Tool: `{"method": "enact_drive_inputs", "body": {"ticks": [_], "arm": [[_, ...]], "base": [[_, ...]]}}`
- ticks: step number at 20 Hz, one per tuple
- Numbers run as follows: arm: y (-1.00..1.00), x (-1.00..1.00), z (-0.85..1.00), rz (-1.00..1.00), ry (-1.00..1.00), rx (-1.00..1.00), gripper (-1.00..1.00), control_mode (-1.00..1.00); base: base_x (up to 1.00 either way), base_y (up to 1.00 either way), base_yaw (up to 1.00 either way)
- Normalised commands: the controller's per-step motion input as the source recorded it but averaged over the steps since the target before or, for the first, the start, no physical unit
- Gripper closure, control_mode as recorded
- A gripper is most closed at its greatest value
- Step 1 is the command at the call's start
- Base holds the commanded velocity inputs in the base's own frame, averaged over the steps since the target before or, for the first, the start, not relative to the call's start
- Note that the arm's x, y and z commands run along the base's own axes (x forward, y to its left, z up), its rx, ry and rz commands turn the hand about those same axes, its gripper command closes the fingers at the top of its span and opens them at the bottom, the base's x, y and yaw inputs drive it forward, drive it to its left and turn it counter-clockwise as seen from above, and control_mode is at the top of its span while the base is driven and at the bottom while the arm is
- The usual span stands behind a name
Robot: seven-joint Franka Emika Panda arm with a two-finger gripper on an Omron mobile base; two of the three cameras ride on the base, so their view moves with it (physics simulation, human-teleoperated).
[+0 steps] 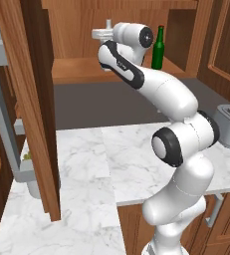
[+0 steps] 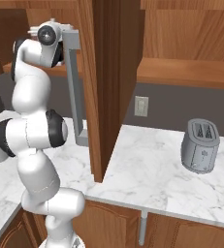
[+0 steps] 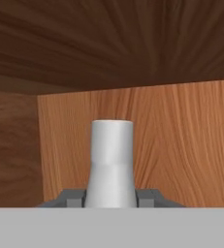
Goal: Sort all alcoholic drinks to one cabinet, and non-alcoholic drinks to the other.
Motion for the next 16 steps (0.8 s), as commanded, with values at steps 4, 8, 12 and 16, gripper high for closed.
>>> {"method": "enact_drive_inputs", "body": {"ticks": [4,8,12,16], "arm": [[0.0,0.0,-0.36,0.0,0.0,0.0,1.0,-1.0],[0.0,0.0,-0.36,0.0,0.0,0.0,-1.0,-1.0],[0.0,0.03,-0.18,0.0,0.01,0.0,-1.0,-1.0],[0.0,0.0,-0.02,0.0,0.0,0.0,-1.0,-1.0]], "base": [[0.0,0.0,0.0],[0.0,0.0,0.0],[0.0,0.0,0.0],[0.0,0.0,0.0]]}}
